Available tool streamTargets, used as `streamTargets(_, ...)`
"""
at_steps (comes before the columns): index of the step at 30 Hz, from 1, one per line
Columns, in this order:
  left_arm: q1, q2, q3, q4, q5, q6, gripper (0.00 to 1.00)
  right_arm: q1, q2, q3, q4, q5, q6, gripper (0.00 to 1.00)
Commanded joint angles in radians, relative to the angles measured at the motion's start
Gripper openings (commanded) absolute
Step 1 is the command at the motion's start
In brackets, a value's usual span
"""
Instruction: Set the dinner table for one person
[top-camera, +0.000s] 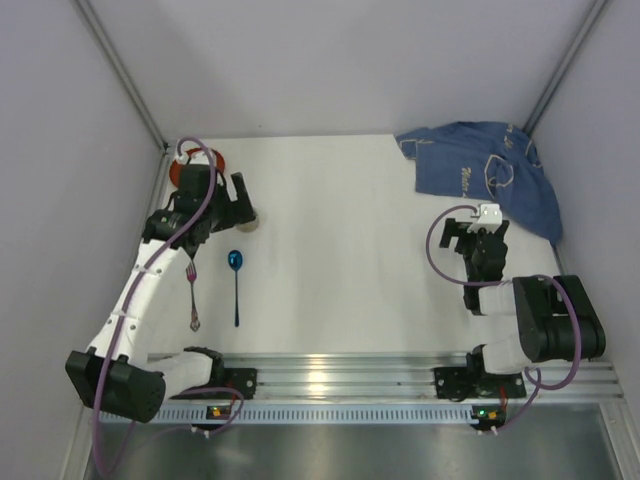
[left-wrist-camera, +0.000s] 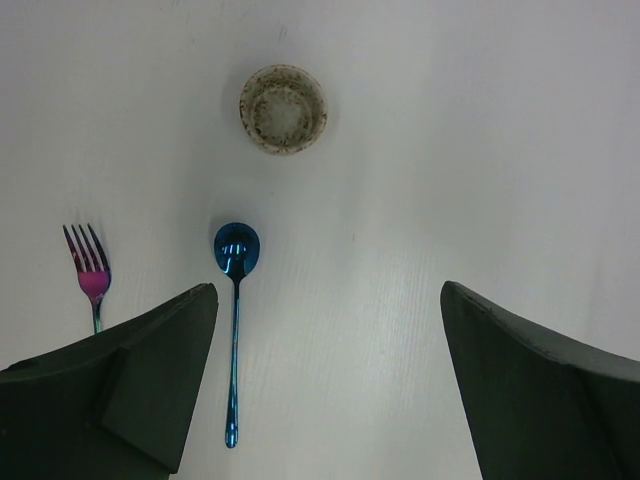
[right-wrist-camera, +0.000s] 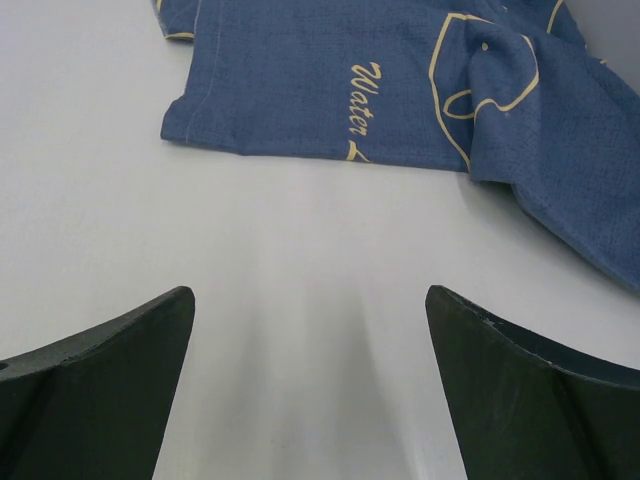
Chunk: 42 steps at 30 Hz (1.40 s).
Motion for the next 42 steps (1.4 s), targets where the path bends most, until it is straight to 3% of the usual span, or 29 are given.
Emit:
streamTargets(1,0.003,-0.02,0.061,-0.074,0.03,-0.004,0.99,-0.002,-0.001,0.013,0.068,-0.016,0.002,1.0)
streamTargets(5,0.003,-0.038,0.06,-0.078,0.061,-0.03,0.99,0.012,-0.009,0.02,0.053,0.026,-0.006,1.0)
streamTargets(6,0.003,-0.035,0.064,-0.083,0.066,-0.043,0.99,0.056,-0.074,0.037,0.007,0.074,-0.027,1.0)
streamTargets(7,0.003,-0.03,0.069,-0.089,0.084,-0.049,0.99,0.081,-0.113,0.137,-0.218,0.091,-0.07,1.0)
streamTargets(9,0.003,-0.007,0.085,-0.097,0.11,-0.059,0.99,0.133,-0.179,0.283,-0.428,0.121,-0.036,1.0)
streamTargets(10,0.003,-0.001,0.09,-0.101,0.133,-0.063,0.99,0.133,-0.194,0.431,-0.572,0.087,0.111,1.0)
streamTargets(12,0.003,0.019,0.102,-0.097,0.148,-0.067,0.99,0.128,-0.19,0.557,-0.651,0.039,0.307,1.0)
streamTargets(13,0.003,0.026,0.106,-0.083,0.159,-0.067,0.99,0.128,-0.168,0.648,-0.747,0.048,0.51,1.0)
streamTargets(14,0.003,0.043,0.118,-0.074,0.162,-0.066,0.99,0.109,-0.092,0.684,-0.77,0.039,0.581,1.0)
streamTargets(15,0.003,0.055,0.127,-0.071,0.162,-0.064,0.99,0.095,-0.038,0.73,-0.817,-0.113,0.594,1.0)
streamTargets(16,0.003,0.068,0.139,-0.072,0.165,-0.063,0.99,0.089,0.024,0.887,-0.909,-0.172,0.613,1.0)
streamTargets(17,0.003,0.095,0.174,-0.078,0.165,-0.061,0.99,0.09,0.177,1.004,-1.04,-0.184,0.603,1.0)
streamTargets(18,0.001,0.108,0.19,-0.088,0.167,-0.063,0.99,0.111,0.259,1.131,-1.324,-0.155,0.585,1.0)
streamTargets(19,0.001,0.12,0.207,-0.1,0.161,-0.064,0.99,0.119,0.34,1.369,-1.441,-0.148,0.553,1.0)
streamTargets(21,0.001,0.115,0.218,-0.1,0.152,-0.069,0.99,0.128,0.545,1.566,-1.663,-0.154,0.528,1.0)
streamTargets(24,0.001,0.083,0.193,-0.088,0.139,-0.081,0.99,0.127,0.71,1.868,-1.811,-0.147,0.512,1.0)
streamTargets(32,0.001,-0.02,0.103,-0.089,0.11,-0.113,0.99,0.104,0.844,1.929,-1.853,-0.124,0.566,1.0)
streamTargets(42,0.001,-0.004,0.067,-0.086,0.099,-0.139,0.98,0.096,0.964,1.935,-1.891,-0.093,0.568,0.97)
